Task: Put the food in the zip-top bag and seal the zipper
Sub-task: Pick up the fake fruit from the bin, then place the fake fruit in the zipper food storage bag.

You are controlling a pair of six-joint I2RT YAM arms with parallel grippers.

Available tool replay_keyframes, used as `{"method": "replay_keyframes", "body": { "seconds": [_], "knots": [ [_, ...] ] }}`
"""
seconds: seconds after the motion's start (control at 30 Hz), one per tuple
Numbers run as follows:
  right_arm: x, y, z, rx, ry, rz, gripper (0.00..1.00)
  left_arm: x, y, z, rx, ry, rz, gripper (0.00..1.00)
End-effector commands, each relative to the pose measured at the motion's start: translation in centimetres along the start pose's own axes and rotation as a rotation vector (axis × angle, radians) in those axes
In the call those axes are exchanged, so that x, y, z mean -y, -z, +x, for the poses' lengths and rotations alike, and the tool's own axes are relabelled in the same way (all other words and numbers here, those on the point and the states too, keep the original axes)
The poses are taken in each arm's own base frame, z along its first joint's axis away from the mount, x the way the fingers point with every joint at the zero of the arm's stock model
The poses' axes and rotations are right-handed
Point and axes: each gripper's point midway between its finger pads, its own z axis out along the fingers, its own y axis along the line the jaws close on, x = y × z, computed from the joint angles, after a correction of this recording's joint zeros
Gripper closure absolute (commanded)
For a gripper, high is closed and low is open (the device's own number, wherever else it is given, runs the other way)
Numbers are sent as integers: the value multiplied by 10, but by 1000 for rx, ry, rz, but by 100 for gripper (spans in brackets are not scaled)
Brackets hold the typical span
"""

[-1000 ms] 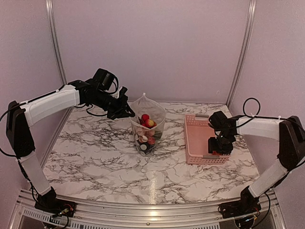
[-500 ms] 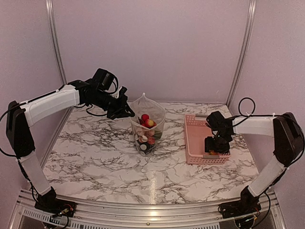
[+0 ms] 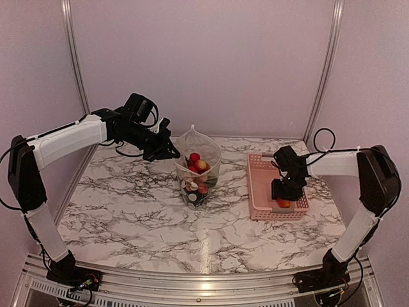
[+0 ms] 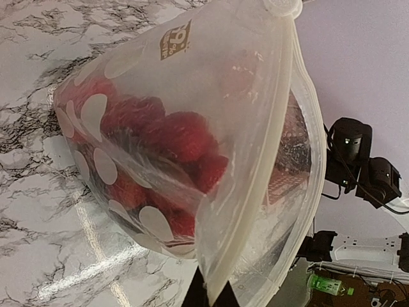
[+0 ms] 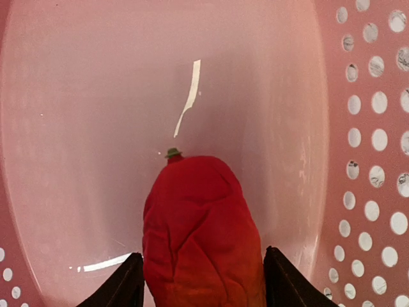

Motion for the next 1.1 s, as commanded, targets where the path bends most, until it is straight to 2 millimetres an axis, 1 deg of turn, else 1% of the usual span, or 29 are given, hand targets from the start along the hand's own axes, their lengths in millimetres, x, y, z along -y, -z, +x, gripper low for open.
{"method": "replay_keyframes", "body": {
  "seconds": [0.0,0.13,0.3,0.37,0.4,0.5,0.53,0.63,0.7,0.83,0.93,1.0,1.07],
  "knots": [
    [-16,5,-23,47,8,-77,42,-2,9,5,-1,16,-10,100],
    [-22,8,-25,46,17,-108,50,-2,9,5,0,18,-11,100],
    [-32,22,-34,73,20,-164,55,-3,10,4,8,19,-12,100],
    [-41,35,-43,96,27,-211,60,-3,10,3,13,17,-15,100],
    [-45,40,-46,102,29,-229,60,-3,10,2,15,17,-15,100],
    [-64,63,-62,136,51,-304,63,-3,9,1,17,18,-16,100],
    [-72,74,-71,161,63,-323,63,-3,9,1,18,18,-18,100],
    [-102,105,-88,215,120,-385,63,-3,9,0,20,17,-19,100],
    [-125,131,-100,263,158,-431,63,-3,9,0,22,17,-20,100],
    [-172,190,-119,365,211,-565,63,-2,10,-1,25,16,-20,100],
    [-202,230,-127,429,247,-694,63,-2,9,-2,26,16,-20,100],
    [-219,251,-127,453,271,-774,63,-2,10,-2,27,15,-20,100],
    [-235,266,-124,463,295,-843,63,-2,10,-2,24,17,-21,100]
  ]
}}
